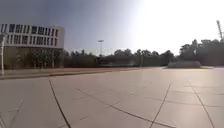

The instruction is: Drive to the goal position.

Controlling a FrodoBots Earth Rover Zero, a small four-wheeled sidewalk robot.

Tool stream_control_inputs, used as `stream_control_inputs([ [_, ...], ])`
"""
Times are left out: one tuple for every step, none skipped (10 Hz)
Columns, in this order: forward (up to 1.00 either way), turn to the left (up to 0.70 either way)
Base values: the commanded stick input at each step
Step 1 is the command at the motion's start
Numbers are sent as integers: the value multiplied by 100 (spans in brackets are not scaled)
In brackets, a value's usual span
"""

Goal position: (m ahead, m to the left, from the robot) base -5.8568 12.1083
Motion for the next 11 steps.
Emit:
stream_control_inputs([
  [7, -6],
  [7, -5],
  [7, -6],
  [7, -5],
  [7, -5],
  [7, -5],
  [7, -6],
  [7, -6],
  [7, -6],
  [7, -6],
  [7, -6],
])
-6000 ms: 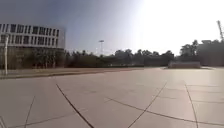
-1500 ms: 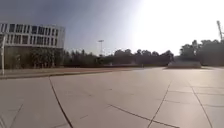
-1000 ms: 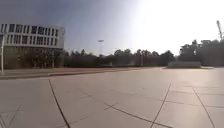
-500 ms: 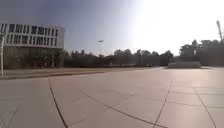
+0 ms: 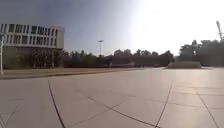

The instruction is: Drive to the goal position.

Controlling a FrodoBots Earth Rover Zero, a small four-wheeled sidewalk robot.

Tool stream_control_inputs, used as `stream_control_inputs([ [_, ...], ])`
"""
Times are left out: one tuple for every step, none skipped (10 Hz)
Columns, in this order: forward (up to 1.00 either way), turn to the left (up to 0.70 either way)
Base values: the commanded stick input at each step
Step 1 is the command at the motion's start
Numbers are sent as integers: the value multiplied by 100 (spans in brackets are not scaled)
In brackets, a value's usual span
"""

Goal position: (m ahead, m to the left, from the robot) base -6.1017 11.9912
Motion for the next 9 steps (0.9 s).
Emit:
stream_control_inputs([
  [7, -5],
  [7, -5],
  [7, -5],
  [7, -6],
  [7, -6],
  [6, -5],
  [7, -5],
  [6, -5],
  [7, -6],
])
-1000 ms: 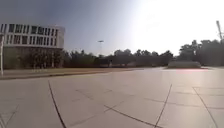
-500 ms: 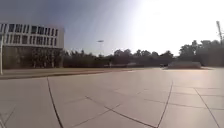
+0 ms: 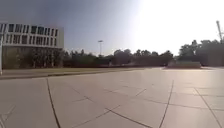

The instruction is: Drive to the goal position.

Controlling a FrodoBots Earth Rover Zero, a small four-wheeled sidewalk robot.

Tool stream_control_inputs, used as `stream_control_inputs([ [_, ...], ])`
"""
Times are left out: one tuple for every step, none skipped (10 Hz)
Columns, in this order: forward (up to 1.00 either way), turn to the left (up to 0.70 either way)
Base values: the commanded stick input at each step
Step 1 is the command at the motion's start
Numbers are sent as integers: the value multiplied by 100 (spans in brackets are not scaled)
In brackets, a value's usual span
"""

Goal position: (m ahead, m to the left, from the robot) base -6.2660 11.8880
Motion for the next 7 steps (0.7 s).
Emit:
stream_control_inputs([
  [7, -6],
  [7, -6],
  [7, -5],
  [7, -5],
  [6, -5],
  [6, -5],
  [7, -6],
])
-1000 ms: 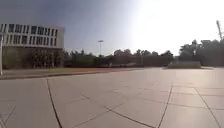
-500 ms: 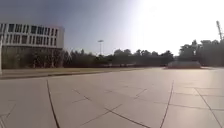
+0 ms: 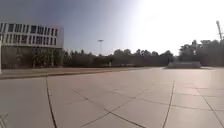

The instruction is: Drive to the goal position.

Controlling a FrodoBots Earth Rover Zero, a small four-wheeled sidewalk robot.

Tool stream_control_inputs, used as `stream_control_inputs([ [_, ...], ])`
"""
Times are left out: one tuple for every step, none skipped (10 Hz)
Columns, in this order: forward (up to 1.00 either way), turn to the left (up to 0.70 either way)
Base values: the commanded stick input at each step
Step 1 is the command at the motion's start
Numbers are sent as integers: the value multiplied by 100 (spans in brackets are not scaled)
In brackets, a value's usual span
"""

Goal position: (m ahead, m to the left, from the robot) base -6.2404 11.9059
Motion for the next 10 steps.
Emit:
stream_control_inputs([
  [6, -5],
  [7, -6],
  [7, -6],
  [7, -6],
  [7, -5],
  [7, -5],
  [7, -5],
  [6, -5],
  [6, -5],
  [7, -5],
])
